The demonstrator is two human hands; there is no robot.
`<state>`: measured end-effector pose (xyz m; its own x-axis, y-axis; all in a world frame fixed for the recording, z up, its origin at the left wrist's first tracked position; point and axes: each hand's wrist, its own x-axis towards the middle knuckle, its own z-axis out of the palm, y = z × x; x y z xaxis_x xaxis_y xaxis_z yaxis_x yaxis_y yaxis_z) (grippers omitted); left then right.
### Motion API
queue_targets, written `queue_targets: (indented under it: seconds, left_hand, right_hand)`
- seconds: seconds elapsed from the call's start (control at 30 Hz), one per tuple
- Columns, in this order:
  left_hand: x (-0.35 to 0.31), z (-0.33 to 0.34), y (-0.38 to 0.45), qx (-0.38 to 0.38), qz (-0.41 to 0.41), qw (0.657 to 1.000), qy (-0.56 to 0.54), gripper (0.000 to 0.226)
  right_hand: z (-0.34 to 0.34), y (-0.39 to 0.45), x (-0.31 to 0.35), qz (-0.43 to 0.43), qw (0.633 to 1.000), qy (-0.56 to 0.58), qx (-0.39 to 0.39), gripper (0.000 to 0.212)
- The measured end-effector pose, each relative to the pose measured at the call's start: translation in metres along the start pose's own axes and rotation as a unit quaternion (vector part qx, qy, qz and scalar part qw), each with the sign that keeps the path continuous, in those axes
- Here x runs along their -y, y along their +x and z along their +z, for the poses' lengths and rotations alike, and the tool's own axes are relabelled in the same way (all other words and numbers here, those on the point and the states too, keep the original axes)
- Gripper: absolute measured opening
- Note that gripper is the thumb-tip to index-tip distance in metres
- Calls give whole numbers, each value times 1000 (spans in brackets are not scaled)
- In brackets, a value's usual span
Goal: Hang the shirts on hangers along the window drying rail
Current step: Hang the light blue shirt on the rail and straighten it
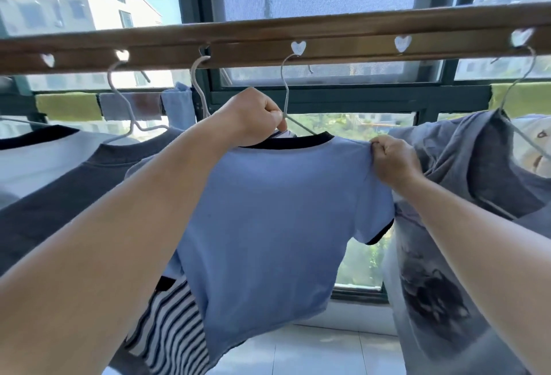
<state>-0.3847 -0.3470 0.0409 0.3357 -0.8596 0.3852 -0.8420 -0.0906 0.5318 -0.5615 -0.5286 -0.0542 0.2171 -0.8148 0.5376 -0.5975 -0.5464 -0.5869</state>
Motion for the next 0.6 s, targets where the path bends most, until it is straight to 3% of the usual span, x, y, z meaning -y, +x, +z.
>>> queue_targets:
  seconds: [0.13, 0.27, 0.47, 0.6]
  left_hand:
    - [-4, 1, -1, -2, -6, 1000, -13, 32]
    - [-10, 4, 0, 0, -12, 1000, 7, 32]
    - [-22, 20, 2, -9, 21, 998, 60, 22]
    - [-39, 33, -4, -38, 38, 996, 73, 23]
  right_hand:
    - [6, 5, 1, 35, 997, 2, 76, 29]
    - [8, 2, -1, 21, 998, 34, 54, 27]
    - [-2, -4, -2, 51, 991, 10, 121, 46]
    - [-21, -11, 1, 9, 993, 3, 117, 38]
